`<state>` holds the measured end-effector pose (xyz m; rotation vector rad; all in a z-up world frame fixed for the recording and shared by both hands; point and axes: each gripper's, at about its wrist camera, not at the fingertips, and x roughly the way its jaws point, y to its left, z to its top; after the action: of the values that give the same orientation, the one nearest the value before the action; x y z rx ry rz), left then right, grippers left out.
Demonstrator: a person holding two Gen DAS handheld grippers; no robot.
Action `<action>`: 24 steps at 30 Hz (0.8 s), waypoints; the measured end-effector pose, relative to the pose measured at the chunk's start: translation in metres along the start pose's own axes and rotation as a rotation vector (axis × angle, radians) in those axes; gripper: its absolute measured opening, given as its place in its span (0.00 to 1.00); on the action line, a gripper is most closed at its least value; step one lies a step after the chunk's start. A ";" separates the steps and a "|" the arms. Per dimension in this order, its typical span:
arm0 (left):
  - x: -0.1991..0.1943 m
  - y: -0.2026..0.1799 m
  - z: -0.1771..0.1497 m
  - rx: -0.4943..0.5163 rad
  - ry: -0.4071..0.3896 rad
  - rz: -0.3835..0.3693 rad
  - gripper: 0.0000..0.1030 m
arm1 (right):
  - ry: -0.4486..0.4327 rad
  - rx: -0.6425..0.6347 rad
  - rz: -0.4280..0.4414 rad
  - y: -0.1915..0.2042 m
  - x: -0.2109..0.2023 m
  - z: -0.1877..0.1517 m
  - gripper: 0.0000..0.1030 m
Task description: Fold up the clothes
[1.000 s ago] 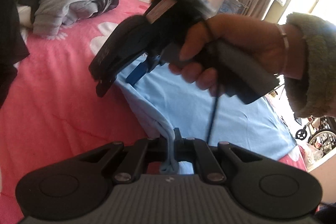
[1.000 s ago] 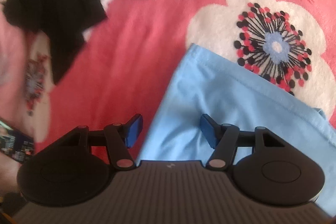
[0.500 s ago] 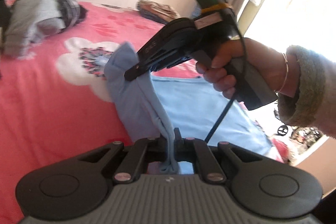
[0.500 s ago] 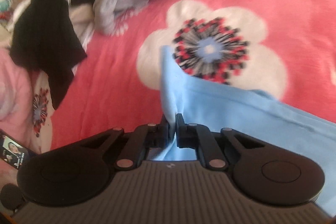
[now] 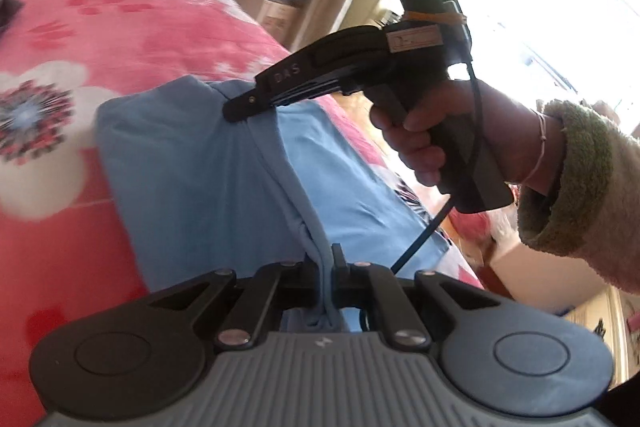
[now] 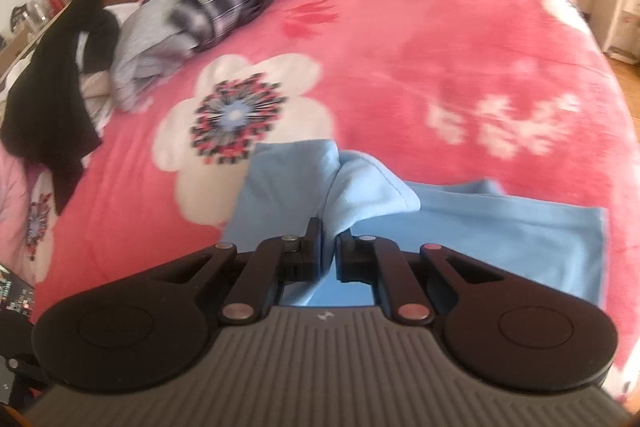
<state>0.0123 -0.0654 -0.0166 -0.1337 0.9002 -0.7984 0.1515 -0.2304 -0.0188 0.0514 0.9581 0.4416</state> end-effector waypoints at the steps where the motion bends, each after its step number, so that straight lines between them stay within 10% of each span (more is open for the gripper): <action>1: 0.007 -0.004 0.002 0.009 0.008 -0.007 0.05 | -0.010 0.005 -0.007 -0.010 -0.003 -0.003 0.05; 24: 0.143 -0.070 0.043 0.160 0.201 -0.111 0.06 | -0.107 0.092 -0.007 -0.155 -0.031 -0.047 0.07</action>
<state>0.0559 -0.2206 -0.0530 0.0380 1.0201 -0.9967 0.1513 -0.3900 -0.0585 0.1537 0.8728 0.3843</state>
